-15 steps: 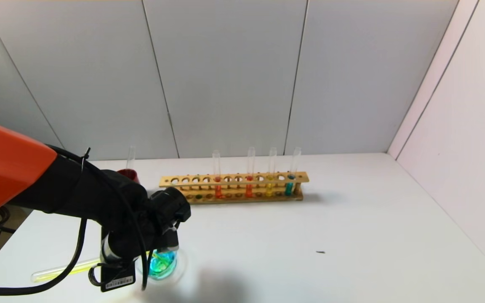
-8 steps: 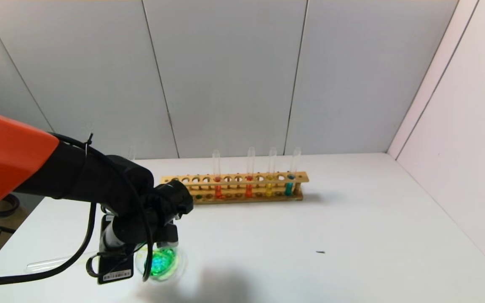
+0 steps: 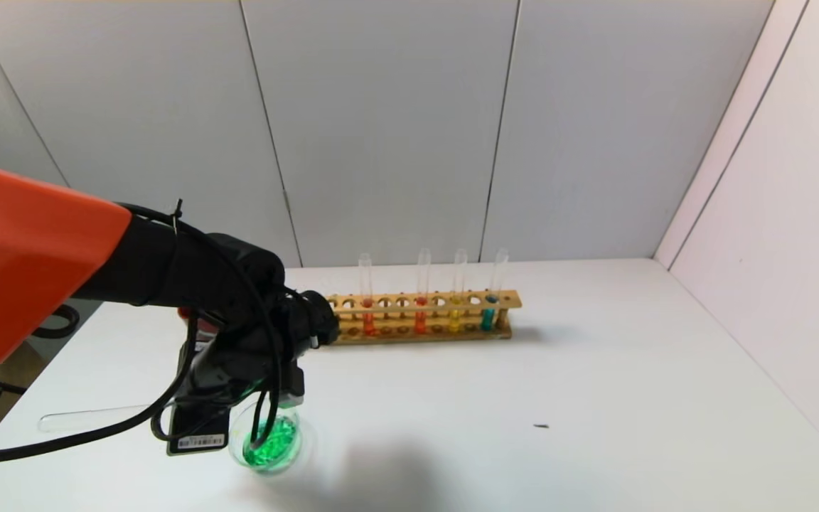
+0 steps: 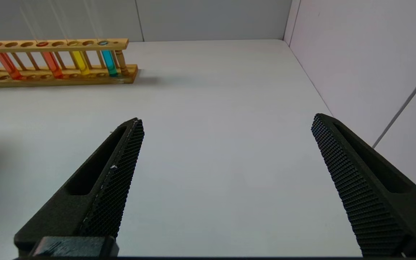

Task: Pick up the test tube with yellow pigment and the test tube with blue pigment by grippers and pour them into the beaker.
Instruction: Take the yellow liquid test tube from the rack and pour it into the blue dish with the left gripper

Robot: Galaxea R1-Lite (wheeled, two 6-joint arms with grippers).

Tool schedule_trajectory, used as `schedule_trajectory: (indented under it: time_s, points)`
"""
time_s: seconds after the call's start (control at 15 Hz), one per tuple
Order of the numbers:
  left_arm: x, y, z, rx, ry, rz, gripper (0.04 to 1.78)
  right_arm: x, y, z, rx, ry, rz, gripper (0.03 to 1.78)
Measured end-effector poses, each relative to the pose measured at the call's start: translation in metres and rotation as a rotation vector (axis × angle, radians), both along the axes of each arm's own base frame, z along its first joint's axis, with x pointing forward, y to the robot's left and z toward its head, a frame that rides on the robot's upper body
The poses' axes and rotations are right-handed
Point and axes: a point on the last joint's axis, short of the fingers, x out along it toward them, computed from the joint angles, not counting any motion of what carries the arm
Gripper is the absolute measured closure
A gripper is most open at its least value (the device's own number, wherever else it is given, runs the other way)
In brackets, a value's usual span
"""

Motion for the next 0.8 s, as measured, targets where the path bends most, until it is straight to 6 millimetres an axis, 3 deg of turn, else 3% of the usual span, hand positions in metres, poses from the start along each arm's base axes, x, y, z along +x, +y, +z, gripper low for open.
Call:
schedule_trajectory:
  time_s: [0.8]
  points:
    - [-0.0006, -0.0036, -0.0024, 0.036, 0.048, -0.005, 1.48, 0.0, 0.0, 0.0, 0.0, 0.0, 0.0, 0.11]
